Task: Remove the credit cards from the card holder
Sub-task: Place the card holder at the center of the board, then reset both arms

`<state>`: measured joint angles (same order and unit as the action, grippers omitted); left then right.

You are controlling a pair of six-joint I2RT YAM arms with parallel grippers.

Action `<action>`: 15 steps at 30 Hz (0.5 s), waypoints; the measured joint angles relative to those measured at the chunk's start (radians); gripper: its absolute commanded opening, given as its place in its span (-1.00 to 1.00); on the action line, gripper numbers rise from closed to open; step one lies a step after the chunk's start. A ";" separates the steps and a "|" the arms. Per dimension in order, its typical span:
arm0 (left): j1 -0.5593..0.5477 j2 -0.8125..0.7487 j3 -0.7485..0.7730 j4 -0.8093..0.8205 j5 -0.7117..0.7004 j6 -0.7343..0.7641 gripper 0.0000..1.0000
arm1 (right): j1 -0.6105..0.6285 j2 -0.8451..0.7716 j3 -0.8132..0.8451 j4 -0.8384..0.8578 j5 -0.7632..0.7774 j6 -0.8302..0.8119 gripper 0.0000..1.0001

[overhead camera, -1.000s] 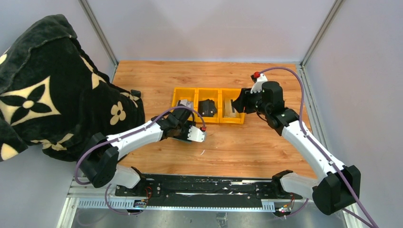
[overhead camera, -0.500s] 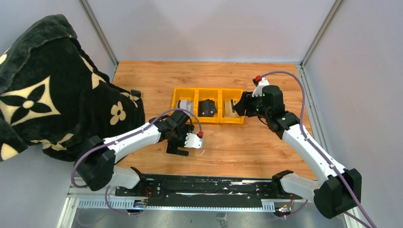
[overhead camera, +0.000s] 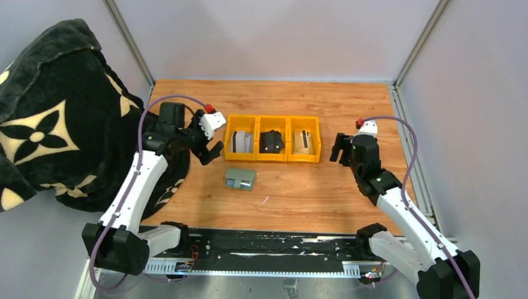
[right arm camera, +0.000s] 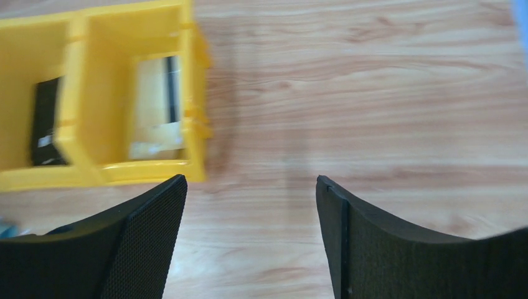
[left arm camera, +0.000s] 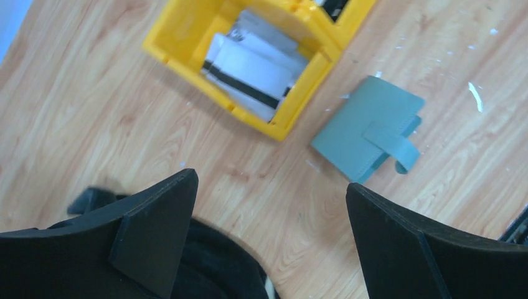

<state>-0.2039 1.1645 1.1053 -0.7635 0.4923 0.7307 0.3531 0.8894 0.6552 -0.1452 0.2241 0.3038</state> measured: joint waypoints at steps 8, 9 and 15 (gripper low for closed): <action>0.182 -0.081 -0.384 0.409 -0.069 -0.246 1.00 | -0.031 -0.183 -0.272 0.237 0.383 -0.025 0.67; 0.182 -0.081 -0.439 0.472 -0.091 -0.275 1.00 | -0.040 -0.191 -0.311 0.286 0.419 -0.035 0.67; 0.187 -0.052 -0.656 0.871 -0.230 -0.433 1.00 | -0.113 -0.069 -0.373 0.465 0.530 -0.069 0.68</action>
<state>-0.0170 1.1126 0.4496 0.1070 0.2623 0.2981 0.2398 0.8207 0.2817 0.3195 0.7540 0.2348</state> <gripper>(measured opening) 0.997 0.839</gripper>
